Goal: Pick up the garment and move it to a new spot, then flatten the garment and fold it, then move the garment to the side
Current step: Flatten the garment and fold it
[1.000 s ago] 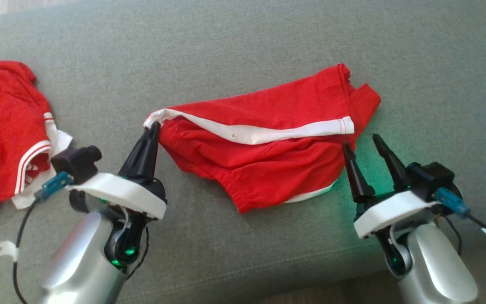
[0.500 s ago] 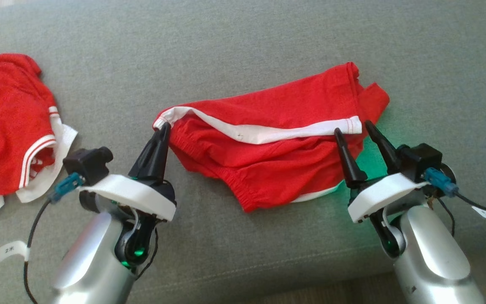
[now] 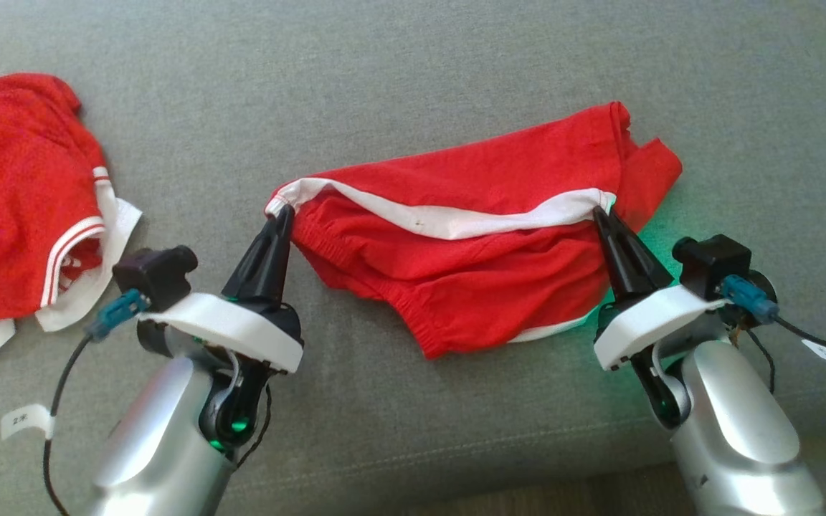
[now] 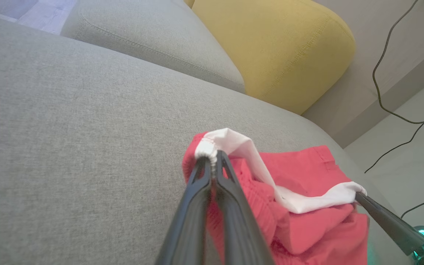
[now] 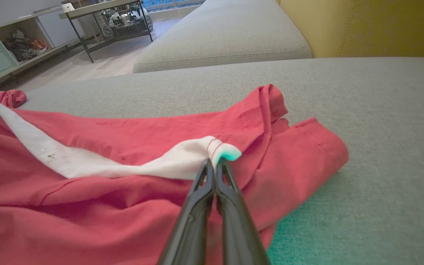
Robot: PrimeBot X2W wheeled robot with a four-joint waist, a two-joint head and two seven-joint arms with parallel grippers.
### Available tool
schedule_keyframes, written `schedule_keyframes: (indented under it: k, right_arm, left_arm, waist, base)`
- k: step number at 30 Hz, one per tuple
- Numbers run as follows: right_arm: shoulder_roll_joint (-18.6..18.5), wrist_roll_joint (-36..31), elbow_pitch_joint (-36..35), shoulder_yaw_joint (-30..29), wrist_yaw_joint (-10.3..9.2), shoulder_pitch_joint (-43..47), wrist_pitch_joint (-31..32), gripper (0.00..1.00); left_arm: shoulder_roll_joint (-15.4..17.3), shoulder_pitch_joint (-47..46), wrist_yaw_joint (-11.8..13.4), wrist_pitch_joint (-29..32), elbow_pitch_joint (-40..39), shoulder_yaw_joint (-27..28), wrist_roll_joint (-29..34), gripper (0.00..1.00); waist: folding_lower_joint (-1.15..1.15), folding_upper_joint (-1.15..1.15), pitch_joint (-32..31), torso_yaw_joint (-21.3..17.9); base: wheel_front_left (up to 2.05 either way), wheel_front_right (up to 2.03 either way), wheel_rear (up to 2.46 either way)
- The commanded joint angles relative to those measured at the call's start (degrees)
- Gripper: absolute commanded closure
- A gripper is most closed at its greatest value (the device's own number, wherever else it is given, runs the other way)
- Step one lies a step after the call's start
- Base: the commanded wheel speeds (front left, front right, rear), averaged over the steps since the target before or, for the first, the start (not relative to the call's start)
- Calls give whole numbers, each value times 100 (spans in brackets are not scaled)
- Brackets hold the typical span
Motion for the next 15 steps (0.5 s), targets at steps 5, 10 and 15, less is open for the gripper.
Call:
schedule_keyframes:
  k: [5, 10, 15]
  right_arm:
    - [4, -130, -419, -93, -1, -41, -38, 100]
    - [4, -302, -1034, -464, -1, 30, -38, 100]
    - [-49, -545, -1430, -708, -1, -103, -37, 100]
  left_arm:
    - [72, -197, -35, -70, -411, 354, 151, 100]
    - [156, -336, -35, -70, -982, 368, 268, 100]
    - [369, -753, -36, -66, -1322, 107, 106, 100]
  waist:
    - [0, 0, -203, -8]
    - [0, 0, -535, -71]
    - [0, 0, -865, -160]
  base:
    - [0, 0, 0]
    - [0, 0, 0]
    - [0, 0, 0]
